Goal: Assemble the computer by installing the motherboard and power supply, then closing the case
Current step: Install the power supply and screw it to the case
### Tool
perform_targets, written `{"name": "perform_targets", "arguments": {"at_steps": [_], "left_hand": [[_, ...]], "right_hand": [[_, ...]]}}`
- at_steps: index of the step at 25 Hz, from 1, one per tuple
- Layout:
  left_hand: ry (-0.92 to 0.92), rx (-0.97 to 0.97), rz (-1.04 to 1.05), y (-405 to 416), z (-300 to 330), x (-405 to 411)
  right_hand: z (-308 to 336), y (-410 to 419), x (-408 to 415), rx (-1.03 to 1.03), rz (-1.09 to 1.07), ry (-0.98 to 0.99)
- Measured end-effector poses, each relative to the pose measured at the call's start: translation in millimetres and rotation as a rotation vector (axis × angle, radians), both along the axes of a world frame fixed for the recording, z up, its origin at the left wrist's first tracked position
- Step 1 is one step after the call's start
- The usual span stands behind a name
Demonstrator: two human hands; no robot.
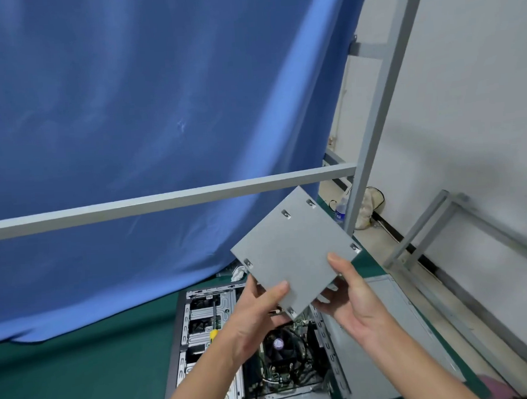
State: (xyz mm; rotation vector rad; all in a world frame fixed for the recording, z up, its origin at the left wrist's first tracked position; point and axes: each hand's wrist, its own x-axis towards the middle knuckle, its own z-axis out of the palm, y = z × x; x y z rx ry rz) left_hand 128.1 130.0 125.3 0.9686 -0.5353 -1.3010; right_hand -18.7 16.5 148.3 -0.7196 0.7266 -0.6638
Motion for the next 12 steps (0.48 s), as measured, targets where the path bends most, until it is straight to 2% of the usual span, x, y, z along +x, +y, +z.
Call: {"name": "perform_targets", "arguments": {"at_steps": [6, 9, 12], "left_hand": [[-0.034, 0.002, 0.240, -13.4, 15.7, -6.2], [-0.078, -0.005, 0.341, -26.7, 22.7, -4.4], [-0.222, 0.026, 0.401, -39.0, 29.7, -0.3]], "right_hand": [[-2.2, -15.2, -1.6, 0.088, 0.088, -0.084], [-2.4, -29.5, -10.1, 0.070, 0.200, 0.055], [-0.7, -41.5, -25.6, -0.039, 0.219, 0.220]]}}
